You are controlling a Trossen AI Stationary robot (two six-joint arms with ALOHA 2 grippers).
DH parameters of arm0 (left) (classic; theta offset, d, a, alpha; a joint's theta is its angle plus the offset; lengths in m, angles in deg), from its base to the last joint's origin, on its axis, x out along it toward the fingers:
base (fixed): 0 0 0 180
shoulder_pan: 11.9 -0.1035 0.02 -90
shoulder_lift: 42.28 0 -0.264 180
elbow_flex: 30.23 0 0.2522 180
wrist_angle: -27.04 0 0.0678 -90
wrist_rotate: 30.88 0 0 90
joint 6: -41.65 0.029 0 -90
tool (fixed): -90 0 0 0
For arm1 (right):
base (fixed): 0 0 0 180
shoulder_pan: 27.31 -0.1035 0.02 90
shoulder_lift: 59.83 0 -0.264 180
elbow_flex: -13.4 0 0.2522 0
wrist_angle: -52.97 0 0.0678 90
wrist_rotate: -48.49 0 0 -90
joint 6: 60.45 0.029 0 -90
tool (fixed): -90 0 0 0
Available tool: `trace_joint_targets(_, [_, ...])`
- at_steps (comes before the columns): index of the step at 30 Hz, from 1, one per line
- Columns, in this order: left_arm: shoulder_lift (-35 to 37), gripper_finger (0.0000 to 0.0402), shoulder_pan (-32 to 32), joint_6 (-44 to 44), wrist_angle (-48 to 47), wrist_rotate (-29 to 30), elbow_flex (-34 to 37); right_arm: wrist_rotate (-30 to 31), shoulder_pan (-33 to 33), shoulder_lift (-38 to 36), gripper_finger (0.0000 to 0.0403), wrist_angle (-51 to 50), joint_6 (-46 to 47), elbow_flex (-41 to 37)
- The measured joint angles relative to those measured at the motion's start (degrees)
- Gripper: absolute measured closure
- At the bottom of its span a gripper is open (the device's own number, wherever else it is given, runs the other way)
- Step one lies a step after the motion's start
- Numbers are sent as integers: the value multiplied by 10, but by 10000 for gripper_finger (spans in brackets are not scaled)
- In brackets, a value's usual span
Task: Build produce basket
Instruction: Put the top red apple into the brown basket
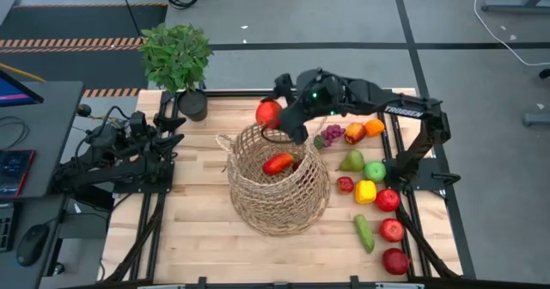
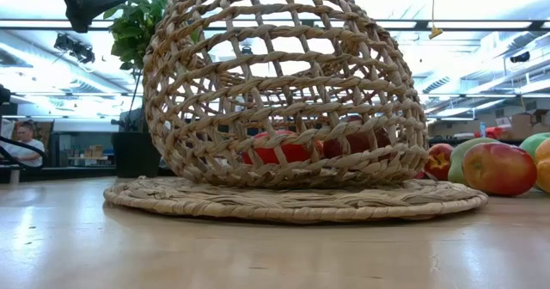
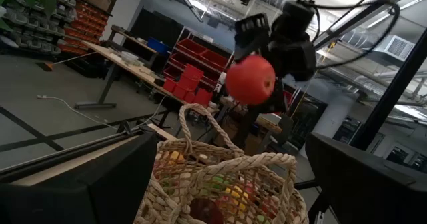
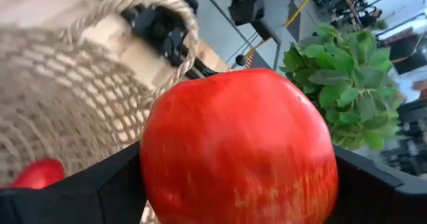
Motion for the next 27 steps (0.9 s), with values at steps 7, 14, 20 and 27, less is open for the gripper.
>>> trace_joint_targets(7, [0, 12, 0, 0, 0, 0, 0, 45, -22, 0, 42, 6, -33, -8])
trace_joint_targets(14, [0, 12, 0, 0, 0, 0, 0, 35, 0, 0, 42, 41, 141, -8])
trace_joint_targets(20, [0, 12, 0, 0, 0, 0, 0, -22, 42, 14, 41, 42, 545, -9])
trace_joint_targets(27, [0, 12, 0, 0, 0, 0, 0, -161, 74, 24, 40, 38, 932, -22])
